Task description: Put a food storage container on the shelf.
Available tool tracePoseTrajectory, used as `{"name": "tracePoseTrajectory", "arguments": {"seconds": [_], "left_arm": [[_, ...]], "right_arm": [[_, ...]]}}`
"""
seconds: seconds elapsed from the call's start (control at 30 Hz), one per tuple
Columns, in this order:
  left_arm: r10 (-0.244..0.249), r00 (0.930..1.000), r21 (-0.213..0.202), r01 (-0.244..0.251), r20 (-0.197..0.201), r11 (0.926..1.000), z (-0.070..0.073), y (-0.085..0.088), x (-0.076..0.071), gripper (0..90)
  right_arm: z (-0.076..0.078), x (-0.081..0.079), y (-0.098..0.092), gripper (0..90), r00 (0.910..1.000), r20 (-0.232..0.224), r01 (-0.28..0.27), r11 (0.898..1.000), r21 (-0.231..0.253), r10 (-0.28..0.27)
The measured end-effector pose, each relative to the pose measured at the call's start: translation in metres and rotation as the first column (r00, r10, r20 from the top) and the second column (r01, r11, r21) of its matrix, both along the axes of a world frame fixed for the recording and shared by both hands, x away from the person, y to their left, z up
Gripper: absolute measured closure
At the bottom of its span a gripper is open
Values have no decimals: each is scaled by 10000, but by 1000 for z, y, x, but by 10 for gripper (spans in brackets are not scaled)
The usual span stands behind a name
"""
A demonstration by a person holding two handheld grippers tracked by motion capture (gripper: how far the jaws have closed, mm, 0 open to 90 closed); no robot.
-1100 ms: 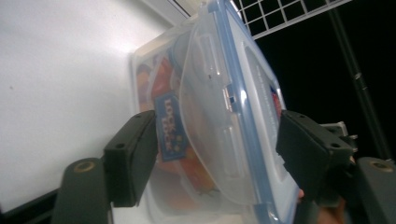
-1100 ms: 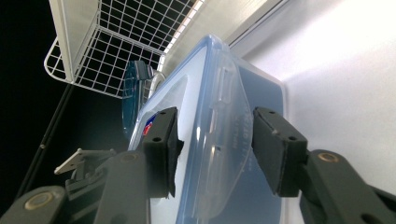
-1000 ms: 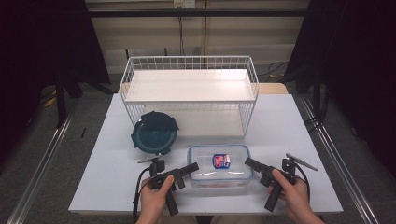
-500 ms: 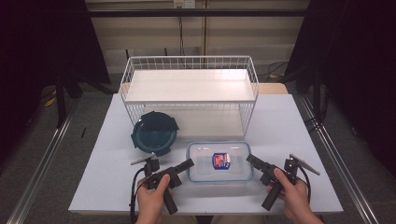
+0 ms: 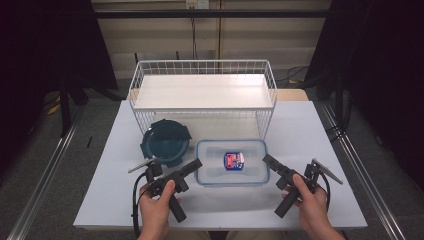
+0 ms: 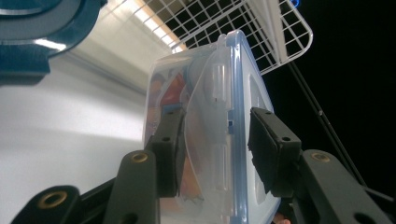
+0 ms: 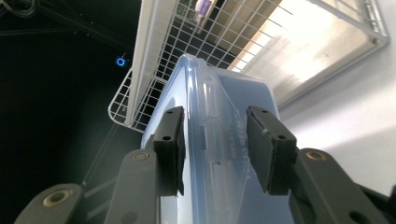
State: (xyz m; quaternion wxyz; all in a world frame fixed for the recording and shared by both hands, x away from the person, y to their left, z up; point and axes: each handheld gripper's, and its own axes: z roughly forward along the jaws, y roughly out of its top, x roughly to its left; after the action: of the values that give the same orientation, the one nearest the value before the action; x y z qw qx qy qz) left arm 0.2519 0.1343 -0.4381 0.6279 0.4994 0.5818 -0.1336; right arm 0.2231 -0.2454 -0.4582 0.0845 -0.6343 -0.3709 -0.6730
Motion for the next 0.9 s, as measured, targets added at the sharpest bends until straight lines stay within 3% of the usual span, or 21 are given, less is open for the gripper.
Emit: {"name": "tracePoseTrajectory", "arguments": {"seconds": [0.17,0.53,0.73,0.9], "left_arm": [[92,9995,9,-92,315,10000,12,4,2,567],[528,9933,-283,-502,1025,9983,40,16,8,568],[697,9868,-525,-626,1459,9967,56,21,13,576],[1062,9767,-887,-909,1866,9919,75,31,19,590]], "right_arm": [[12,5,5,591,9974,692,222,9998,13,-223],[39,18,21,595,9876,1513,369,9988,315,-413],[52,24,27,596,9841,1721,361,9979,540,-450],[63,33,38,591,9778,2035,349,9965,753,-496]]}}
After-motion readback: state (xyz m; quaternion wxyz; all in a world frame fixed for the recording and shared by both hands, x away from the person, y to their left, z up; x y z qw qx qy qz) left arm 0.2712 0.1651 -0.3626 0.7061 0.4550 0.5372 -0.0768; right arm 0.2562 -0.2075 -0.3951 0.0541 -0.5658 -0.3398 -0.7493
